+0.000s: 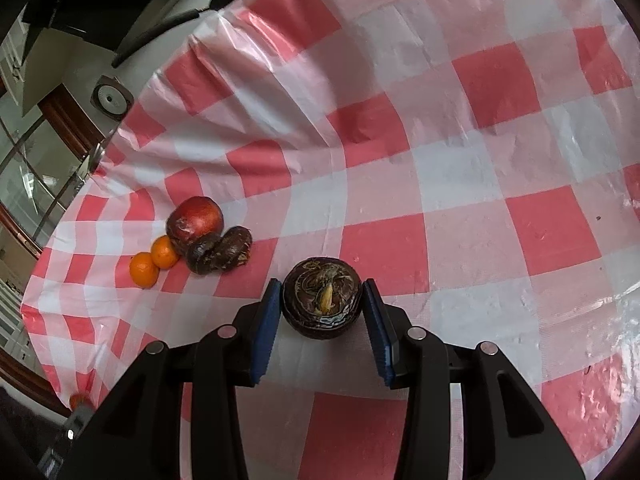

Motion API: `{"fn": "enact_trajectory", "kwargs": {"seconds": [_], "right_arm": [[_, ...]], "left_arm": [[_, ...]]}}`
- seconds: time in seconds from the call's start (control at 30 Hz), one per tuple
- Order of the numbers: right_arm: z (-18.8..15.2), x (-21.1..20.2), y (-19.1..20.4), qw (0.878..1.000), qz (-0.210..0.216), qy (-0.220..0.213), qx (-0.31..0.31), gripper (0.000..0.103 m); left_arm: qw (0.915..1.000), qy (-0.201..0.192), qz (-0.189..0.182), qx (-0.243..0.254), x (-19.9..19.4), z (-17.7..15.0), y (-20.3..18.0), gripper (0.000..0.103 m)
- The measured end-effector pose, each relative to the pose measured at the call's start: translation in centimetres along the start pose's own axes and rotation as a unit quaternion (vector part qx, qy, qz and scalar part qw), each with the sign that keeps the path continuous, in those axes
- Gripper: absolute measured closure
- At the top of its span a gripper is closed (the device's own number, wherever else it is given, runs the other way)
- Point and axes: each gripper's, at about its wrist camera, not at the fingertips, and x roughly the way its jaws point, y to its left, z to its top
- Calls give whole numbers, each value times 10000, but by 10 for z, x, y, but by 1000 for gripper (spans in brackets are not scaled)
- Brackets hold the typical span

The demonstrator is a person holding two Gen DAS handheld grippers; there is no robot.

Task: Organize fruits
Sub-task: 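Carry the dark fruit and tomato down into the white box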

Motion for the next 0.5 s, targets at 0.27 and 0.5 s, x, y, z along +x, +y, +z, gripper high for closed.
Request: {"fn": "enact_trajectory", "kwargs": {"seconds": [0.27, 0.5], "right_arm": [[-75, -33, 82, 9931, -26, 338, -1126, 62], [-157, -65, 159, 9796, 620, 676, -1787, 62]], "left_arm": [[9992, 103, 368, -65, -52, -39, 56, 66], [9977, 107, 670, -13, -92, -77, 94, 66]]}}
